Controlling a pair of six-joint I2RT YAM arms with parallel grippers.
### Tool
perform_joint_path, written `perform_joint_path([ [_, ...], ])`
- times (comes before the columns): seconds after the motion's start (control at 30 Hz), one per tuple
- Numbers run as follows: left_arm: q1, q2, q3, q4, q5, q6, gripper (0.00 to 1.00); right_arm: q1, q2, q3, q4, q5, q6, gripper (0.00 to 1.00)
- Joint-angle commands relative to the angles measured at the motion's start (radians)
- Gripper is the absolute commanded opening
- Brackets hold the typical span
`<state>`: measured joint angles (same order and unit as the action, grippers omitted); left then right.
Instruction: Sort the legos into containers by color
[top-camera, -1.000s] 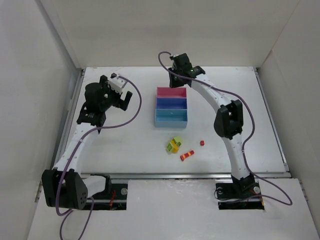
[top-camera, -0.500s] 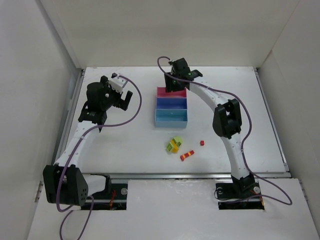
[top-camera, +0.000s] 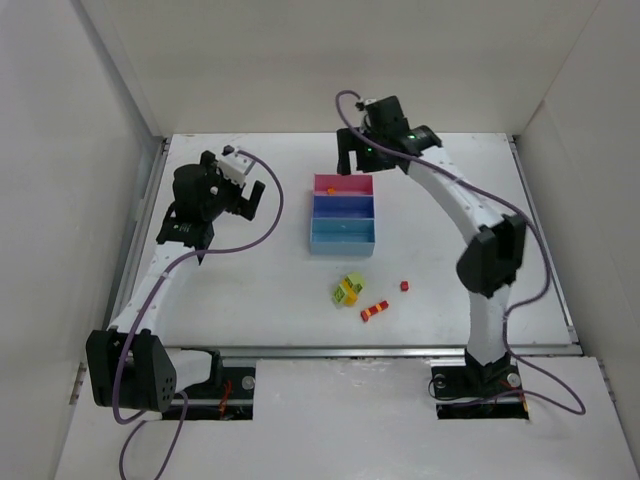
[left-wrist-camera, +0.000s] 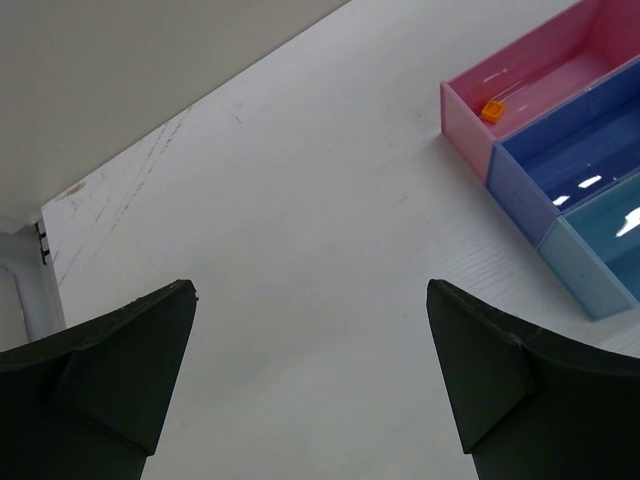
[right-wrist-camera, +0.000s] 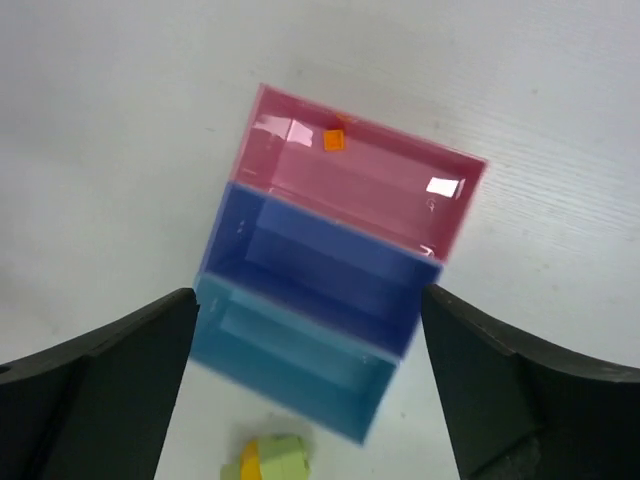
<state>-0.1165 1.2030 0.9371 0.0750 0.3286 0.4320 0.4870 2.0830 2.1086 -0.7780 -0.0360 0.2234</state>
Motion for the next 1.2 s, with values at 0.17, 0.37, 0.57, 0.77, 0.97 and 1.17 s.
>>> perform_joint_path([
  [0.17, -0.003, -0.057, -0.056, 0.157, -0.014, -0.061, 1.0, -0.064, -0.509, -0.617, -0.204, 0.11, 0.125, 0.98],
  [0.37, -0.003, -0.077, -0.069, 0.126, 0.093, -0.141, 1.0, -0.064, -0.701, -0.992, -0.115, 0.134, 0.223, 0.58],
  [0.57, -0.003, -0.106, -0.101, 0.108, 0.236, -0.111, 1.0, -0.073, -0.644, -1.13, 0.02, 0.051, 0.232, 0.59],
  [0.77, -0.003, -0.128, -0.121, 0.117, 0.168, -0.102, 1.0, -0.054, -0.555, -1.153, 0.153, 0.01, 0.18, 0.58],
  [0.97, -0.003, -0.146, -0.13, 0.117, 0.144, -0.093, 1.0, -0.042, -0.493, -1.153, 0.145, 0.042, 0.203, 0.57],
  [1.17, -0.003, -0.146, -0.13, 0.117, 0.144, -0.093, 1.0, -0.033, -0.443, -1.153, 0.118, 0.105, 0.225, 0.54],
])
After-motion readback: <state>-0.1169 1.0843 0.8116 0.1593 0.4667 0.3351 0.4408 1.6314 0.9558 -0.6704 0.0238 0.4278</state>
